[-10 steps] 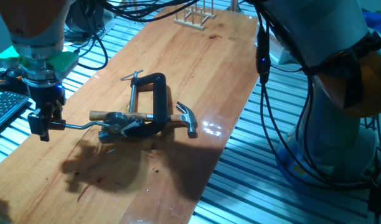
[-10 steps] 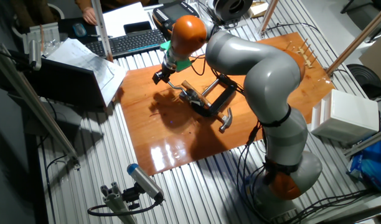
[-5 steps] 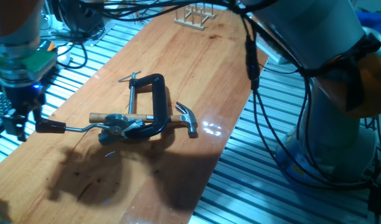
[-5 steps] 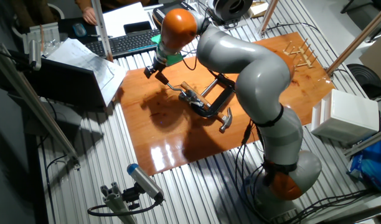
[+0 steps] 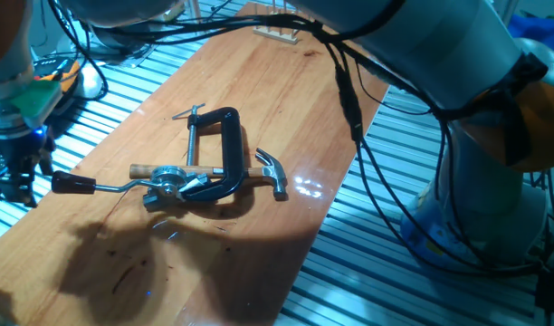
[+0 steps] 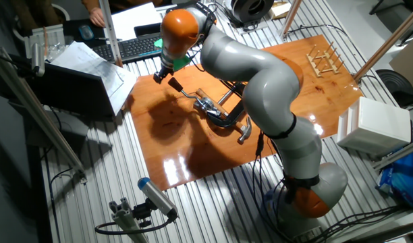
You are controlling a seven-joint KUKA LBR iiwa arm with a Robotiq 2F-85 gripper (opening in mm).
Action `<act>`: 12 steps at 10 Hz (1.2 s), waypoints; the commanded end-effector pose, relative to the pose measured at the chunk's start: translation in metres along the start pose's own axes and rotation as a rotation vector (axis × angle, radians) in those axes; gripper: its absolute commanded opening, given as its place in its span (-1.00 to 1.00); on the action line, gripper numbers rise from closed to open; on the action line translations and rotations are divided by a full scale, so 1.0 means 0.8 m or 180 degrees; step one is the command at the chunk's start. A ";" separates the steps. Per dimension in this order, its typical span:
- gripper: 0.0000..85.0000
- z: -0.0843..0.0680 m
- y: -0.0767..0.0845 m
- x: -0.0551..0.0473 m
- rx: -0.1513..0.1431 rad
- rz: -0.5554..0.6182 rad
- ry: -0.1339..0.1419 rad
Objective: Pull up the lever
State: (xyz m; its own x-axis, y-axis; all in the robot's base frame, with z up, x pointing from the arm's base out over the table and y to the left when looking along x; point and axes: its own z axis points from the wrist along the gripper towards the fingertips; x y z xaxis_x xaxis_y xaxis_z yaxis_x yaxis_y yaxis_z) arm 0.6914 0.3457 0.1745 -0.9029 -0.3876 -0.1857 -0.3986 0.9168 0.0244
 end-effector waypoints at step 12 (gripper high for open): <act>0.20 -0.001 -0.011 0.027 0.0421 -0.0169 0.0279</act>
State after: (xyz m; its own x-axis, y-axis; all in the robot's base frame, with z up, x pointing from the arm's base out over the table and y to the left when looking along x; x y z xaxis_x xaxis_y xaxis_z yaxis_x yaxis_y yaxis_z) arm 0.6747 0.3286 0.1703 -0.8937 -0.4376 -0.0986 -0.4267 0.8971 -0.1146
